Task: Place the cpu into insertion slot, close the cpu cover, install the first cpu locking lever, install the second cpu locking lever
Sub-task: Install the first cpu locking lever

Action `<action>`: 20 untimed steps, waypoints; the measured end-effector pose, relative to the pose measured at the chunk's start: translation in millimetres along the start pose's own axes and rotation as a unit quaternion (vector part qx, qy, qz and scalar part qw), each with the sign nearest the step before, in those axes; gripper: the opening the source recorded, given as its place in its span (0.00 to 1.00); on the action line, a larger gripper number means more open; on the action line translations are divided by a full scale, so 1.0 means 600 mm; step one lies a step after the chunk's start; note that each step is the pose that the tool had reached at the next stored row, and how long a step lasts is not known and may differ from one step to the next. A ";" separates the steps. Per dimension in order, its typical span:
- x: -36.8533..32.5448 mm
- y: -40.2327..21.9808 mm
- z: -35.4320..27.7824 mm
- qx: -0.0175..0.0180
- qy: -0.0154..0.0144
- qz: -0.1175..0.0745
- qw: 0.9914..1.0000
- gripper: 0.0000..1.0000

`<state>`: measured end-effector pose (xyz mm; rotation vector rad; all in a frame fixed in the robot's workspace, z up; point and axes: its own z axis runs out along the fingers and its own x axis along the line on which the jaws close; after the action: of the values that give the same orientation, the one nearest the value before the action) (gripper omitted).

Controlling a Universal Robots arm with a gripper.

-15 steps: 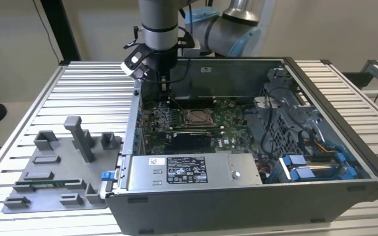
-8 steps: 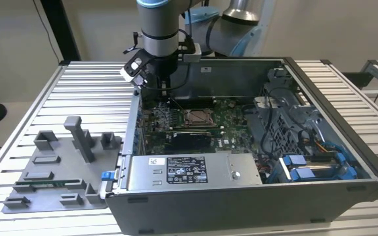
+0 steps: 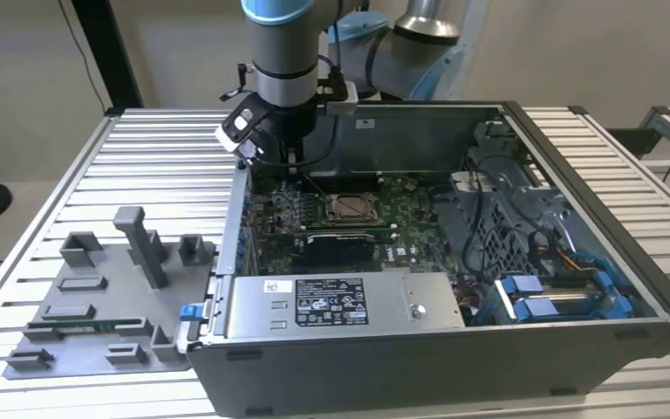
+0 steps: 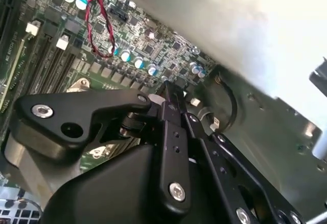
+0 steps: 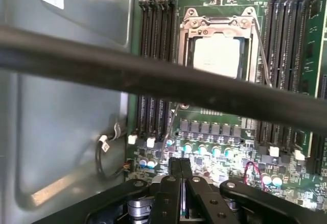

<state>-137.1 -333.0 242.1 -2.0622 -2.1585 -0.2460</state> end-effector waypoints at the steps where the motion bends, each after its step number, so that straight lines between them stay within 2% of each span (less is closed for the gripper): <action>1: -0.001 0.000 0.003 0.000 0.000 -0.001 1.000 0.00; 8: -0.002 0.001 0.015 0.003 0.000 -0.014 1.000 0.00; 14: -0.002 0.007 0.014 0.004 0.006 -0.020 1.000 0.00; 17: -0.001 0.008 0.008 0.005 0.006 -0.021 1.000 0.00; 20: -0.001 0.007 0.007 0.006 0.007 -0.021 1.000 0.00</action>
<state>-132.6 -332.3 238.2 -2.0046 -2.1926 -0.2513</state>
